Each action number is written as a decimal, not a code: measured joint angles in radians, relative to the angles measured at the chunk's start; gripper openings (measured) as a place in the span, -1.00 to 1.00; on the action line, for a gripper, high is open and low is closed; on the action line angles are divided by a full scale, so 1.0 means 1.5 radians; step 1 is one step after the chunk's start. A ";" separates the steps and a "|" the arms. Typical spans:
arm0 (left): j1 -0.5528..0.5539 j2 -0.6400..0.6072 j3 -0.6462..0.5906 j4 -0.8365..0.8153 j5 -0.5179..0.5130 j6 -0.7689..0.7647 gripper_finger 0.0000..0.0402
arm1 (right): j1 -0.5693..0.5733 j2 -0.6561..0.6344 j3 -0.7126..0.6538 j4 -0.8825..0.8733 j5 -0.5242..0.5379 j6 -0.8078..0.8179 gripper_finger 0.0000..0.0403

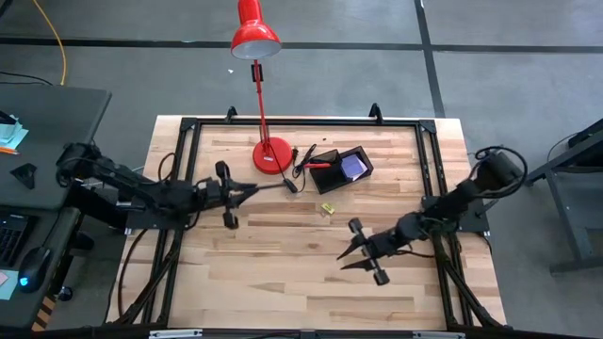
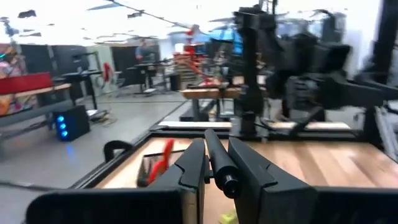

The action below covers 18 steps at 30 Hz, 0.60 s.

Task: Pick and place office supplies into organizer
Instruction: Put the black pen into the black desk organizer

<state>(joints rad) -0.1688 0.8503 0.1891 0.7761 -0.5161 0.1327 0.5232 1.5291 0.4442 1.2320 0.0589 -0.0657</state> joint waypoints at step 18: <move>0.244 0.255 0.289 -0.176 0.150 -0.080 -0.78 | 0.033 -0.017 -0.045 -0.053 0.074 0.045 -0.46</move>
<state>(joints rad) 0.1978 1.2323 0.6233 0.5116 -0.2918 0.0127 0.5720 1.5036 0.3763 1.1524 0.1693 0.0011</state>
